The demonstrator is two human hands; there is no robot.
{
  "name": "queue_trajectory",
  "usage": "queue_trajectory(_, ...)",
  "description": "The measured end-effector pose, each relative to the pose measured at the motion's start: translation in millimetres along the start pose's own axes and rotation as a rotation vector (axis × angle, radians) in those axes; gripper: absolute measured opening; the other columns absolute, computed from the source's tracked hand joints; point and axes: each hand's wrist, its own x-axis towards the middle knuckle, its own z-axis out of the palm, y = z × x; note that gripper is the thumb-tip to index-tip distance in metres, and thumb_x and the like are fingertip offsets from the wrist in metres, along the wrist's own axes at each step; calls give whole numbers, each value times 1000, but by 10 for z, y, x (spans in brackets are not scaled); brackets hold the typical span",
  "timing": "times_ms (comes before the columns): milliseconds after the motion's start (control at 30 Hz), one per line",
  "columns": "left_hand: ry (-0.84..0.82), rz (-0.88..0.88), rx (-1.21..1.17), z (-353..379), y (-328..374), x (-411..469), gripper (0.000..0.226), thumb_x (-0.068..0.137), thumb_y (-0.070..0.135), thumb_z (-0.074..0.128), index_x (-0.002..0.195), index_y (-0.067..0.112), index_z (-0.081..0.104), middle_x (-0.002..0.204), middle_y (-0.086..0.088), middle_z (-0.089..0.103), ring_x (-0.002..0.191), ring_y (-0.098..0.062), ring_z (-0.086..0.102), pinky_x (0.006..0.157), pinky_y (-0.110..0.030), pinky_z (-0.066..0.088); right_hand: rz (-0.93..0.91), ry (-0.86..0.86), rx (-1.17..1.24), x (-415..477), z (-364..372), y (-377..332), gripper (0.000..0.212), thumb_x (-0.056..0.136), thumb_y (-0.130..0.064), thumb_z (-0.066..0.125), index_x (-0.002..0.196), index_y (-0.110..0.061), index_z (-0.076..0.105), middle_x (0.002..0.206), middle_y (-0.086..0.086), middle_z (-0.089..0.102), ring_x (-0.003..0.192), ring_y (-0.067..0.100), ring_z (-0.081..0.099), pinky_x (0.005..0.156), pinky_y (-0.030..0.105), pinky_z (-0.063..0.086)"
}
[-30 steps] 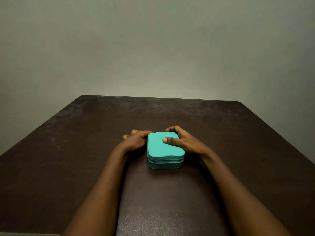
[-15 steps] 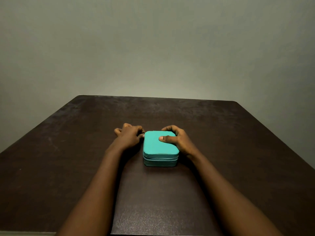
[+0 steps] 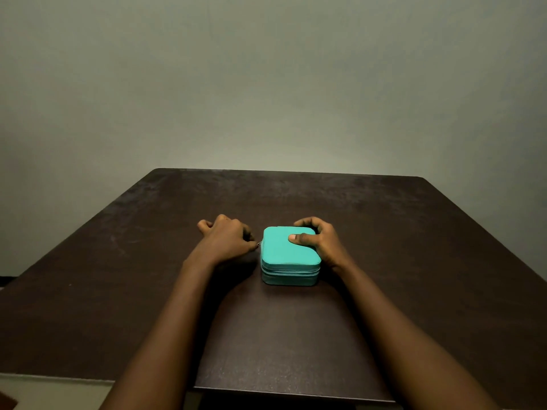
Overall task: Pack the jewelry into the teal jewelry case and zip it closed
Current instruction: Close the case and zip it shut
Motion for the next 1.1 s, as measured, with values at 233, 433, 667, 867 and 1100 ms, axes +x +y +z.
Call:
queue_trajectory(233,3,-38,-134,-4,-6,-190,17,83,39,61,72,26,62,86,8,62,110,-14,42,88,-40,20,-6,27,3,-7,19,-1,23,73,0,72,91,-9,61,87,8,64,75,22,62,62,28,50)
queue_trajectory(433,-50,-52,-216,-23,47,-392,18,80,32,64,70,17,68,87,5,71,96,-14,50,79,-38,18,-14,34,-10,-11,17,-2,21,72,-1,73,86,-12,61,88,7,64,75,21,62,61,28,50)
queue_trajectory(667,-110,-72,-302,-67,87,-542,18,79,29,66,75,12,72,75,11,68,91,-11,55,81,-38,21,-23,48,-9,-40,36,-17,24,73,-1,73,92,-8,61,86,6,64,73,18,62,58,26,50)
queue_trajectory(867,-148,-56,-354,-45,200,-600,16,79,31,68,78,16,74,83,9,72,93,-10,56,82,-38,23,-28,55,-14,-37,41,-11,24,73,-1,73,92,-8,60,87,7,64,73,19,62,59,27,50)
queue_trajectory(1100,-90,11,-393,122,397,-692,19,83,38,64,88,24,77,90,6,72,101,-10,54,84,-35,24,-33,59,-34,-49,39,-10,23,73,-1,72,91,-8,60,86,6,64,74,19,61,61,29,50)
